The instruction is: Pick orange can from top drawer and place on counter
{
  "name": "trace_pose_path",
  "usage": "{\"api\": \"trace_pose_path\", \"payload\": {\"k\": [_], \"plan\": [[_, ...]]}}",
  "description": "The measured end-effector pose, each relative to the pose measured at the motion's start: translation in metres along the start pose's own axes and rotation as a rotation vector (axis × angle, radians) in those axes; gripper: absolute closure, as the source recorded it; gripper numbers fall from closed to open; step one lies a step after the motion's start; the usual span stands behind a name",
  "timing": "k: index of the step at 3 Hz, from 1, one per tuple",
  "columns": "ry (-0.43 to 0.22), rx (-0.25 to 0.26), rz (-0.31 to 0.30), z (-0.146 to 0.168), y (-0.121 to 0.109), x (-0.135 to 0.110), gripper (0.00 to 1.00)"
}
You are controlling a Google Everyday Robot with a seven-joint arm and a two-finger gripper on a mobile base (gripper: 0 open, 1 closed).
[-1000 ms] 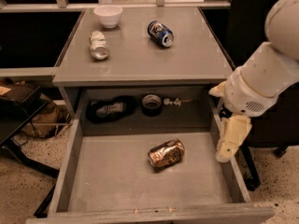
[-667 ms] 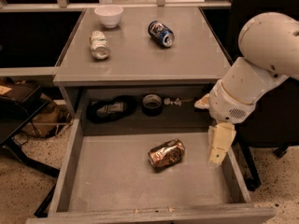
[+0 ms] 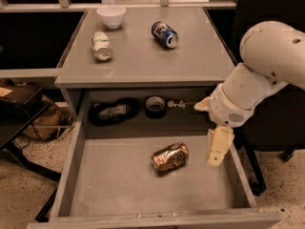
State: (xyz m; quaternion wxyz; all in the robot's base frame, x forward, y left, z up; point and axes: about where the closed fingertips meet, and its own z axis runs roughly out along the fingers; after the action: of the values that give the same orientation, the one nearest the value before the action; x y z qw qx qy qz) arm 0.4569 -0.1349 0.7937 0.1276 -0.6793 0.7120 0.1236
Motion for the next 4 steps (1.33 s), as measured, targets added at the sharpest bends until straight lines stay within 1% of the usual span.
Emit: {"api": "trace_pose_path", "payload": {"k": [1,2,3,4], "plan": [[-0.056,0.005,-0.045,0.042,-0.021,-0.017,0.00],[-0.113,0.009,-0.074,0.085,-0.040,-0.034,0.00],[-0.144,0.002,-0.087,0.117,-0.049,-0.042,0.00],[-0.163,-0.011,-0.086,0.143,-0.052,-0.042,0.00]]}}
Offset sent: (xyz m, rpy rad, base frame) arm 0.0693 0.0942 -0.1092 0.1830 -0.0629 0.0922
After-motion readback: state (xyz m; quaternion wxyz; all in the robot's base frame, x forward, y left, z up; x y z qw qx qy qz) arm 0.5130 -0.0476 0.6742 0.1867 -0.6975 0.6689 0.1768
